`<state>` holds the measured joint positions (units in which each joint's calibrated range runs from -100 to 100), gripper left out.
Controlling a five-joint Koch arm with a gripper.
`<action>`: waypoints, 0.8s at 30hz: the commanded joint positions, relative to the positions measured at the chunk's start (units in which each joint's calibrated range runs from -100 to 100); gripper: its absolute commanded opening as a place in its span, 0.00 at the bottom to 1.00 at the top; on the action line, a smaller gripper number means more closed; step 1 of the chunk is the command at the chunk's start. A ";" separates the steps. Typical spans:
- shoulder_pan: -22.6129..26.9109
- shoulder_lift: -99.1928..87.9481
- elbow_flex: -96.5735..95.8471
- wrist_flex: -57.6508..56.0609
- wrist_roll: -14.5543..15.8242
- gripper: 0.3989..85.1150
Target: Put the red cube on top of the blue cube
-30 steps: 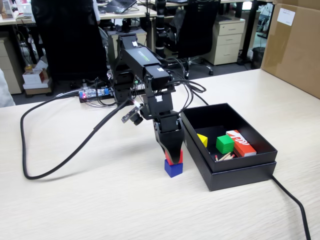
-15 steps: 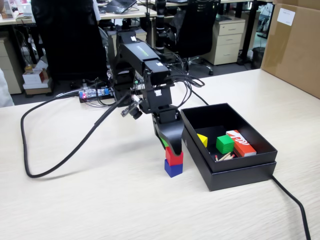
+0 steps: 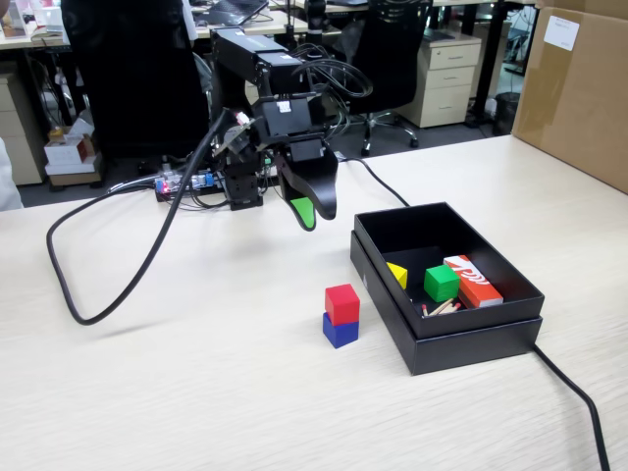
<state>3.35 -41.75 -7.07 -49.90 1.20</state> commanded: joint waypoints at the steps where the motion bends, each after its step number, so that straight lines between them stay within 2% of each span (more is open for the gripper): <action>1: -0.44 -13.27 -6.25 3.47 -1.37 0.58; 7: -1.61 -29.68 -24.66 4.85 -1.32 0.58; 12: -2.44 -39.78 -39.98 15.04 -0.93 0.58; 20: -2.44 -51.48 -54.03 20.31 0.05 0.59; 24: -2.49 -54.70 -64.73 28.35 -0.15 0.59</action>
<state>0.85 -94.17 -71.43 -27.53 1.05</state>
